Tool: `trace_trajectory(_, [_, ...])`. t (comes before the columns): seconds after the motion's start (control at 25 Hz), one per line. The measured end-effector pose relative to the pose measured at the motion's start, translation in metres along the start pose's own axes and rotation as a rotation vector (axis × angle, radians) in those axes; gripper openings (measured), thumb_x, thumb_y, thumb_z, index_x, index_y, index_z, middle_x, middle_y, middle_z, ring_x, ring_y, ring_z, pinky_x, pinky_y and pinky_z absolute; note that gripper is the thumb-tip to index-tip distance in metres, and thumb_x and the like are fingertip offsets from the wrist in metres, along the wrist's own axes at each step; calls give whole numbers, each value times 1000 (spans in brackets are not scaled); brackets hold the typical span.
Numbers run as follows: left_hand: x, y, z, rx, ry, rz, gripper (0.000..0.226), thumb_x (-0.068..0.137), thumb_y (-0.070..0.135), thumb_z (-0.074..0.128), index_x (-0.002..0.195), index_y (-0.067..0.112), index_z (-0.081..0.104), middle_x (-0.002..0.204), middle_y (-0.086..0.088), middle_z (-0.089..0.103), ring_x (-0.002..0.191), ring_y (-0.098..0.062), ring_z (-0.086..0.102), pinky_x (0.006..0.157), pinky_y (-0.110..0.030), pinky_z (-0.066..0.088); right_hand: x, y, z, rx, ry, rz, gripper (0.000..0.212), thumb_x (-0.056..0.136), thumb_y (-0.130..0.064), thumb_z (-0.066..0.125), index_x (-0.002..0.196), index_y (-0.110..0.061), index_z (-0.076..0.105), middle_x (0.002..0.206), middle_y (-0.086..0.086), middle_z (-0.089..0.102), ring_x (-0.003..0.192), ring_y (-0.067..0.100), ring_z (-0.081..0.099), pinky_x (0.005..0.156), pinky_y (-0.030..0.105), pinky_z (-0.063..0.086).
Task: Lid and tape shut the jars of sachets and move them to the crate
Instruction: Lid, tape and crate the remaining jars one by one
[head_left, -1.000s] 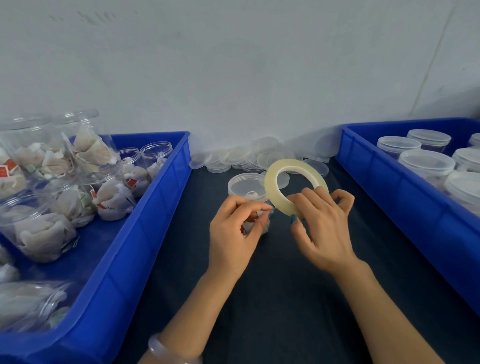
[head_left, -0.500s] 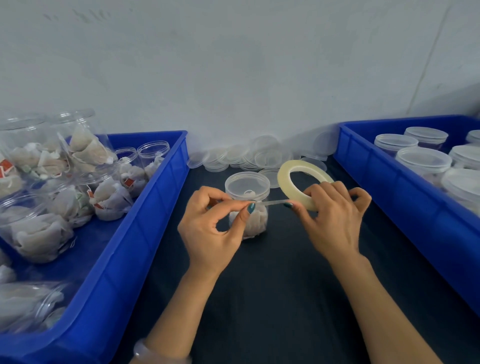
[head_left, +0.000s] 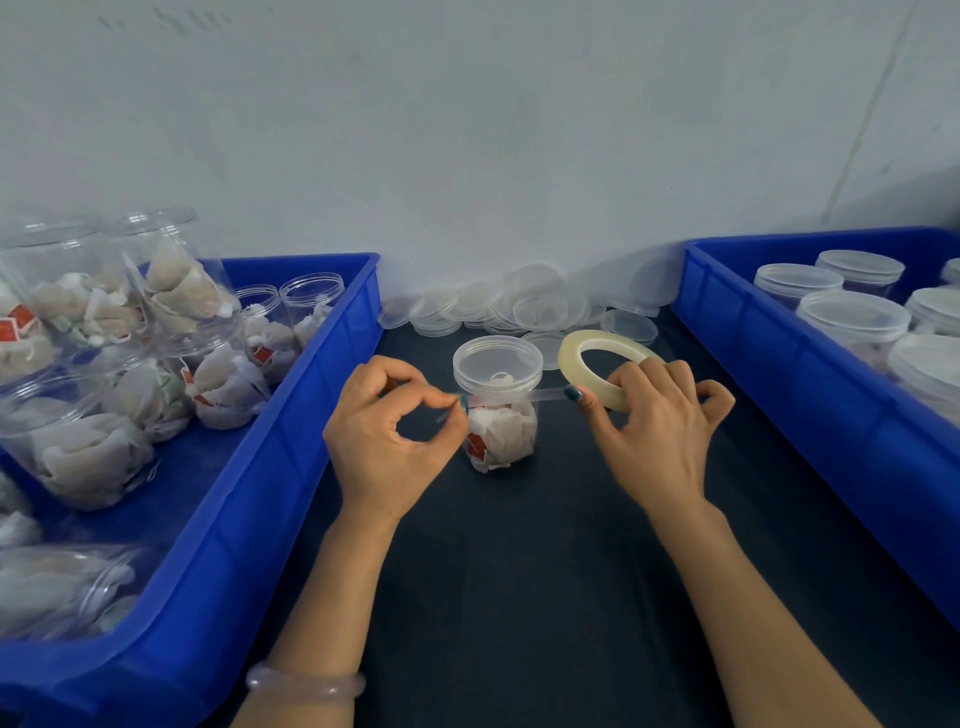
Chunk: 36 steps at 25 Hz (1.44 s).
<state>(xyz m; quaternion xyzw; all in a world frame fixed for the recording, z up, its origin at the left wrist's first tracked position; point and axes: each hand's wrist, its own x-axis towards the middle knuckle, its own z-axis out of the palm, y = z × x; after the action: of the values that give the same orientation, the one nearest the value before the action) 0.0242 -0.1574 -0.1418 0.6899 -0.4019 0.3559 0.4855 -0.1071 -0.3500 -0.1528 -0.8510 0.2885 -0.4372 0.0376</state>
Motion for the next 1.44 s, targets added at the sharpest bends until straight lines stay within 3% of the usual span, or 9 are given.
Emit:
trace_trajectory(0.32, [-4,-6,4,6,-41,-108,22,78,34,69,75,13,74,87,0,61,75,-18,58,58,-39,50,3,-7,10,-20,-27,15,52,91,-62,36,84,-17,62,91,0,60,91,23,49,83,40,22])
trace_trajectory(0.52, [-4,-16,10,-18,-61,-210,10,79,28,80,79,24,71,94,10,58,75,-8,54,62,-18,42,5,-8,16,-3,-7,34,59,91,-65,27,84,-18,61,89,-1,60,89,22,50,83,39,21])
trace_trajectory(0.68, [1,-22,23,-222,-167,-396,20,81,22,79,84,31,62,97,12,62,81,-3,61,68,-12,44,6,-6,21,29,-11,50,52,95,-62,37,88,-17,63,88,0,60,87,23,50,83,40,21])
trace_trajectory(0.84, [2,-21,31,-418,-220,-708,15,93,16,67,100,28,61,105,14,65,96,-2,64,85,-26,55,7,-8,22,48,20,70,52,90,-63,39,88,-17,63,84,-2,59,84,22,51,81,38,21])
trace_trajectory(0.92, [-4,-16,33,-450,-148,-667,14,98,18,59,110,25,60,114,14,64,107,-8,64,92,-33,55,7,-10,21,46,9,69,51,89,-63,39,87,-17,62,82,-3,57,84,22,51,81,38,20])
trace_trajectory(1.08, [-7,10,48,-484,-370,-569,98,71,64,75,150,27,30,140,26,46,129,9,45,100,-11,41,7,-11,21,64,-7,65,40,90,-59,58,83,-20,58,78,-6,52,77,19,50,83,38,21])
trace_trajectory(1.16, [-2,18,60,-447,-429,-608,115,60,61,85,151,29,24,138,21,46,125,6,48,97,-12,42,7,-11,18,68,-38,53,43,89,-64,52,82,-22,55,76,-10,50,68,14,46,89,38,23])
trace_trajectory(1.32, [4,7,62,-500,-310,-657,79,54,47,87,124,30,53,116,17,63,109,4,60,84,-13,50,7,0,12,159,-159,-84,40,95,-51,26,90,-22,54,85,-9,50,76,13,48,86,34,21])
trace_trajectory(1.44, [6,-7,48,-593,-331,-651,68,53,46,85,114,32,58,110,15,67,101,7,63,78,-10,50,8,4,9,103,-165,-202,35,97,-44,27,94,-24,55,90,-11,49,86,13,50,84,33,18])
